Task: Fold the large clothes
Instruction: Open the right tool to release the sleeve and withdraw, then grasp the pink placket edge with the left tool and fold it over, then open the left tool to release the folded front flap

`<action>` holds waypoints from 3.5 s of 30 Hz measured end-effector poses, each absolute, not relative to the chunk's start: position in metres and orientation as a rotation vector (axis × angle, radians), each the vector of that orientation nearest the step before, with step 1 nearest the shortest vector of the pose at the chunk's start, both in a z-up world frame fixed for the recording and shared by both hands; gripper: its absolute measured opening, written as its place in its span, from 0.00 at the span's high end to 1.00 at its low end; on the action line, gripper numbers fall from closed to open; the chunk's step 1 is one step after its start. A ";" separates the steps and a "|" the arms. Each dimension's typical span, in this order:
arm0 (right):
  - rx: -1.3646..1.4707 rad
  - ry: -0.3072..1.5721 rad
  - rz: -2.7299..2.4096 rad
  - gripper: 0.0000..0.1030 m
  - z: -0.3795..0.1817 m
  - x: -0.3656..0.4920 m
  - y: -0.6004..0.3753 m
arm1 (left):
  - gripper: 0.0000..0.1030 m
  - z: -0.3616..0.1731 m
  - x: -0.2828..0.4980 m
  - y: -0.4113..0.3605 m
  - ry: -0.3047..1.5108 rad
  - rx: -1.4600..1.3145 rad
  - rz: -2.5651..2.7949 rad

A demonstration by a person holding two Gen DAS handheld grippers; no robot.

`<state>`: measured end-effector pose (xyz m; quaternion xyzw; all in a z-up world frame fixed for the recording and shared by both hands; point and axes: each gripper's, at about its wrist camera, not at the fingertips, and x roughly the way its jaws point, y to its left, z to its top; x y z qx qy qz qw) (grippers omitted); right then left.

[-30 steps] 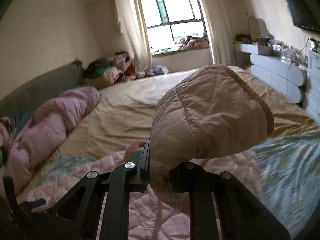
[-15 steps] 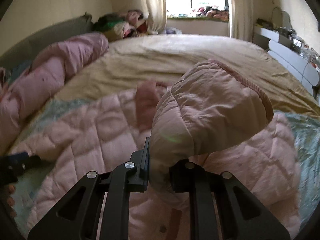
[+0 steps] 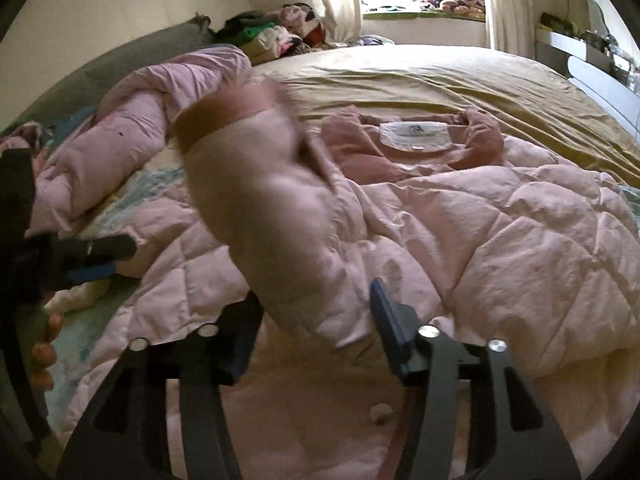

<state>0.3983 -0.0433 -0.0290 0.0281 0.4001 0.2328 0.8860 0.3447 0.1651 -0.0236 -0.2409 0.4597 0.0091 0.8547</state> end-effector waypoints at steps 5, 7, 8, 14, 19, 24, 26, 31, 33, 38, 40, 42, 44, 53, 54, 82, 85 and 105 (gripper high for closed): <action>-0.002 0.863 0.520 0.42 -0.035 0.390 -0.028 | 0.09 -0.014 0.342 0.177 0.909 -0.590 -0.029; -0.003 0.884 0.536 0.35 -0.038 0.386 -0.025 | 0.09 -0.016 0.344 0.177 0.915 -0.612 -0.050; 0.013 0.887 0.559 0.29 -0.038 0.382 -0.025 | 0.09 -0.018 0.344 0.176 0.919 -0.620 -0.060; 0.133 0.898 0.598 0.24 -0.030 0.364 -0.050 | 0.09 -0.039 0.354 0.147 0.982 -0.616 -0.164; 0.173 0.882 0.533 0.24 -0.025 0.349 -0.091 | 0.09 -0.058 0.363 0.117 1.032 -0.529 -0.186; 0.179 0.855 0.456 0.24 -0.021 0.334 -0.127 | 0.38 -0.066 0.364 0.093 1.026 -0.429 -0.195; 0.183 0.847 0.435 0.24 -0.020 0.331 -0.138 | 0.51 -0.063 0.365 0.086 1.011 -0.379 -0.188; 0.216 0.843 0.399 0.24 -0.019 0.333 -0.159 | 0.94 -0.040 0.366 0.072 0.950 -0.203 -0.146; 0.223 0.838 0.385 0.24 -0.017 0.335 -0.166 | 0.94 -0.029 0.369 0.072 0.925 -0.178 -0.155; 0.215 0.797 0.328 0.24 -0.005 0.339 -0.188 | 0.94 0.010 0.378 0.081 0.851 -0.167 -0.165; 0.209 0.773 0.278 0.24 0.001 0.345 -0.201 | 0.94 0.027 0.376 0.086 0.803 -0.154 -0.146; 0.195 0.765 0.216 0.24 0.003 0.351 -0.212 | 0.94 0.027 0.375 0.084 0.788 -0.116 -0.130; 0.155 0.759 0.153 0.24 0.005 0.360 -0.219 | 0.94 0.015 0.375 0.082 0.815 -0.086 -0.113; 0.079 0.810 0.106 0.24 -0.002 0.427 -0.217 | 0.93 -0.051 0.372 0.095 0.949 -0.086 -0.063; 0.071 0.827 0.105 0.24 -0.004 0.434 -0.214 | 0.93 -0.052 0.372 0.095 0.947 -0.085 -0.062; 0.077 0.976 0.034 0.14 -0.055 0.471 -0.198 | 0.83 -0.062 0.368 0.104 0.973 -0.151 -0.100; 0.070 0.931 0.057 0.09 -0.042 0.457 -0.190 | 0.76 -0.057 0.365 0.105 0.970 -0.158 -0.104; 0.044 0.795 0.206 0.05 0.021 0.391 -0.119 | 0.09 -0.001 0.326 0.125 0.881 -0.169 0.004</action>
